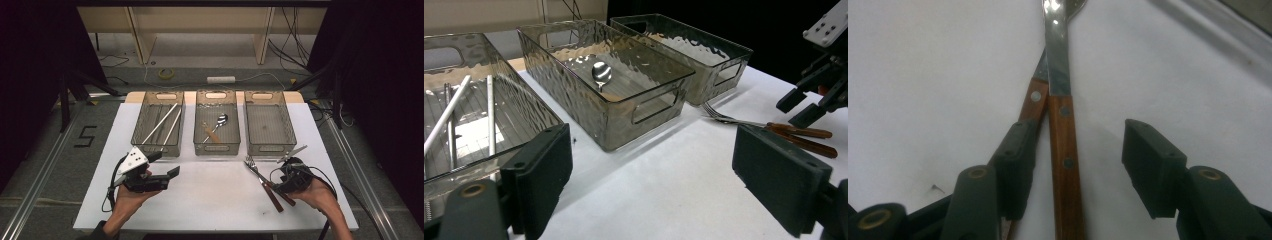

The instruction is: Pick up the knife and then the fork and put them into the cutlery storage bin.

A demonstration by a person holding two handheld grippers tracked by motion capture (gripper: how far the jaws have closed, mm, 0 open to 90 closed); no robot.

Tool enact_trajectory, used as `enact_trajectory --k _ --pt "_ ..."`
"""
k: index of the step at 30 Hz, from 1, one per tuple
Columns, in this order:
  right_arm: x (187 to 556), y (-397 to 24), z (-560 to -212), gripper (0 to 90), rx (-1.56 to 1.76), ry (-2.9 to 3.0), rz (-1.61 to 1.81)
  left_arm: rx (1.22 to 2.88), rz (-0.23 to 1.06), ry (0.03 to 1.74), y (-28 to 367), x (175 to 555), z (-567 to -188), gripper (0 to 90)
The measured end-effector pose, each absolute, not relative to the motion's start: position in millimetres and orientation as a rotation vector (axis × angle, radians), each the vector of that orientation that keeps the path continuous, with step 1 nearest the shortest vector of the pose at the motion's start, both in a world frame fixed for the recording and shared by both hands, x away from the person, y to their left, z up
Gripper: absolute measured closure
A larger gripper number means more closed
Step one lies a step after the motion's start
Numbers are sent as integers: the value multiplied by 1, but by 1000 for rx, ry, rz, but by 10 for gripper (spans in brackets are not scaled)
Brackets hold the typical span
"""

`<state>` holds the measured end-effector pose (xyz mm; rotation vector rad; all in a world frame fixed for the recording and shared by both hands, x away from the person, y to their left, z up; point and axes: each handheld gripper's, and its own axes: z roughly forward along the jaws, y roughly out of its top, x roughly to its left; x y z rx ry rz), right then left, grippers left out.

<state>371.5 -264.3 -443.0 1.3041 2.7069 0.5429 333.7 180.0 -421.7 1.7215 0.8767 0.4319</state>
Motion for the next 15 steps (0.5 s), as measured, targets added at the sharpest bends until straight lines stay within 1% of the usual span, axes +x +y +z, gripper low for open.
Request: enact_trajectory --k 9,15 --pt "372 -262 -448 584 1288 2731 511 1719 430 876 180 334 -422 158" --pt "373 -261 -452 628 1278 2745 487 1715 430 879 181 334 -422 158"
